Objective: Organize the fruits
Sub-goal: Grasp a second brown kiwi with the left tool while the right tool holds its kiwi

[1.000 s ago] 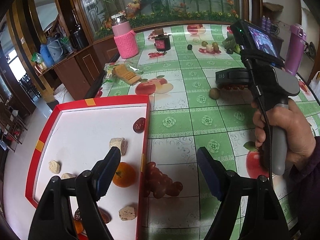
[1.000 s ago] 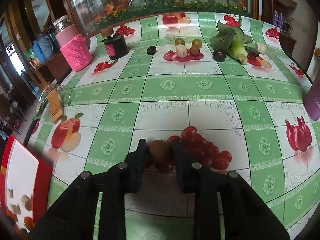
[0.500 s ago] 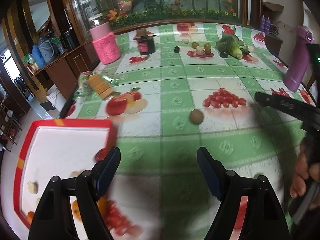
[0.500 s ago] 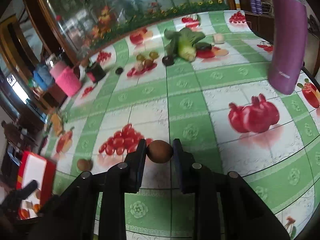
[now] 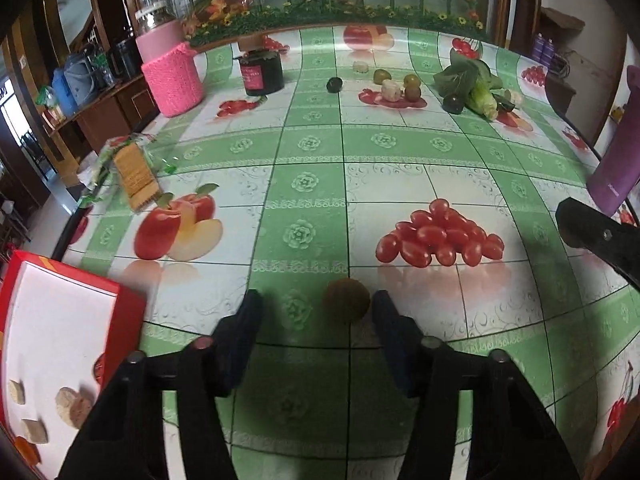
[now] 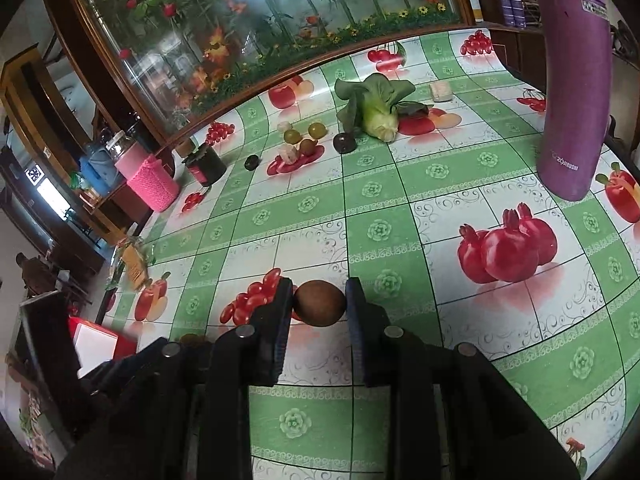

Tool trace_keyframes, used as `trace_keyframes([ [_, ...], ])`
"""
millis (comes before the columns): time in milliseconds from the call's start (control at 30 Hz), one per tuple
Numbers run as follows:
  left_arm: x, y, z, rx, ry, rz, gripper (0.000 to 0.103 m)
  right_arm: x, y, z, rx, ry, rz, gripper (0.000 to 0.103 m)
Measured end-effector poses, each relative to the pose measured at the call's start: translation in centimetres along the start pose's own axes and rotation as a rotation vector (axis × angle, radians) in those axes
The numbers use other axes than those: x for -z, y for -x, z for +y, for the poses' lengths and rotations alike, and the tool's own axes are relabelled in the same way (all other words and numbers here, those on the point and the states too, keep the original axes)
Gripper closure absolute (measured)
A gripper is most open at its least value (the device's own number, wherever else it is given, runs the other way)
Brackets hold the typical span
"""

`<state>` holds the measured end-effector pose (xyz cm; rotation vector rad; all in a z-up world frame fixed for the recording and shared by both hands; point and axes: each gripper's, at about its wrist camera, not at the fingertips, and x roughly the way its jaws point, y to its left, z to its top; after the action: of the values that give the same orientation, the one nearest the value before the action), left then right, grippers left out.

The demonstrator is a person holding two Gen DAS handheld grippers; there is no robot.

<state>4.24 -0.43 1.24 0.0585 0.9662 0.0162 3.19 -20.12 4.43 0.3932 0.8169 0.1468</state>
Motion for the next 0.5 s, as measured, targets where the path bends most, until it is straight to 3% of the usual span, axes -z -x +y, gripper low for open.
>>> trace_keyframes([
  [67,-0.2,-0.3,0.1,0.029,0.022,-0.009,0.065,0.0,0.0,0.0,0.003,0.001,0.000,0.074],
  [133,-0.4,-0.3,-0.1,0.046,0.012,-0.013,0.080,0.0,-0.2,0.1,0.003,0.003,0.006,0.074],
  [400,1.0,1.4,-0.3,0.071,-0.005,-0.017,0.081,0.1,-0.6,0.1,-0.003,0.007,0.020,0.074],
  [500,2.0,4.0,-0.3,0.072,-0.038,-0.062,0.081,0.3,-0.5,0.4,-0.019,0.016,0.011,0.074],
])
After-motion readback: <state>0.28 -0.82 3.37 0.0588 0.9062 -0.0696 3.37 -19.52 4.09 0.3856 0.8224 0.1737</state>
